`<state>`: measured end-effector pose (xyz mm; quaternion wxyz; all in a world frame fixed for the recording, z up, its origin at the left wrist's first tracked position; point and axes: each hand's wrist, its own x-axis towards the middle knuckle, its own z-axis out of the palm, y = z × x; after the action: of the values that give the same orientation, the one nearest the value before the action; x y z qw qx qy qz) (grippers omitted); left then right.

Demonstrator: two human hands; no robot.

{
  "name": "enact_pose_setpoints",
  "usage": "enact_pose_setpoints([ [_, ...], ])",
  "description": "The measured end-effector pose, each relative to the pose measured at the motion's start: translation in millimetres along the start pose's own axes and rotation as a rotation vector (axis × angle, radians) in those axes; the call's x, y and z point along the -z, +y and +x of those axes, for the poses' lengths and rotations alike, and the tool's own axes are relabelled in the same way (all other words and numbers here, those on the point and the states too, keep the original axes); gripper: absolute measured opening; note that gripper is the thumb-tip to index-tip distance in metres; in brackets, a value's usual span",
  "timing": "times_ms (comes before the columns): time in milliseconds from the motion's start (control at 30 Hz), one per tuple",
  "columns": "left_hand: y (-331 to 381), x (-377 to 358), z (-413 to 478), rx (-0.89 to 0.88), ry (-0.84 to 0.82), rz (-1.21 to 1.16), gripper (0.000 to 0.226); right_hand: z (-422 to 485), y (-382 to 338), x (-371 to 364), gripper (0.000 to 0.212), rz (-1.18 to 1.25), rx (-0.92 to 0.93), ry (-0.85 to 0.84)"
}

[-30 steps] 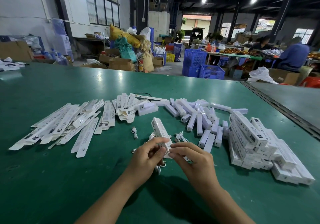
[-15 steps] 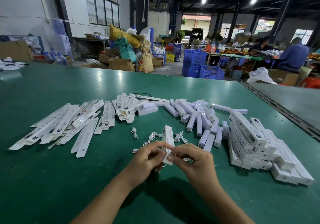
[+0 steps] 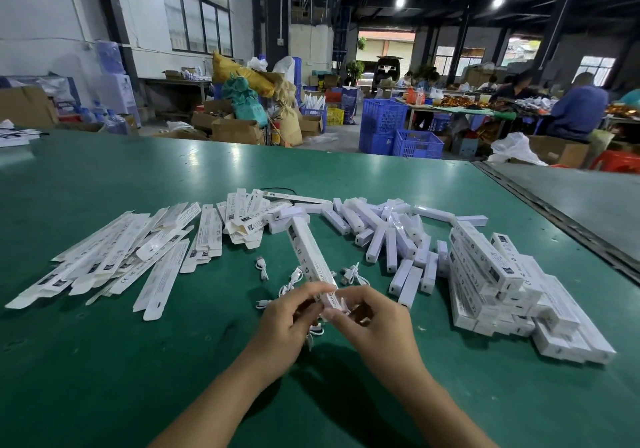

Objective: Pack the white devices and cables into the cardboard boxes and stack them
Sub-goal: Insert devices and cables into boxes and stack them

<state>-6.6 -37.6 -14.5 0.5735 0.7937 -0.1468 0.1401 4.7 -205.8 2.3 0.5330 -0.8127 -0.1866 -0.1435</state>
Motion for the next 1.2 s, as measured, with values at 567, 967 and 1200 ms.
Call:
enact_pose_setpoints([
  [567,-3.1,-0.1,-2.0,0.022,0.125,0.126,0.049,33.0,25.1,116.9,0.021,-0.297,-0.022,0.906],
  [967,-3.7,1.3,-1.2,0.062,0.138,0.127,0.043,31.9,49.5,147.1,0.025,-0.262,-0.389,0.941],
  [1200,-1.3,1.8,0.2,0.043,0.196,0.153,0.044,33.5,45.4,130.9,0.02,-0.379,-0.308,0.908],
])
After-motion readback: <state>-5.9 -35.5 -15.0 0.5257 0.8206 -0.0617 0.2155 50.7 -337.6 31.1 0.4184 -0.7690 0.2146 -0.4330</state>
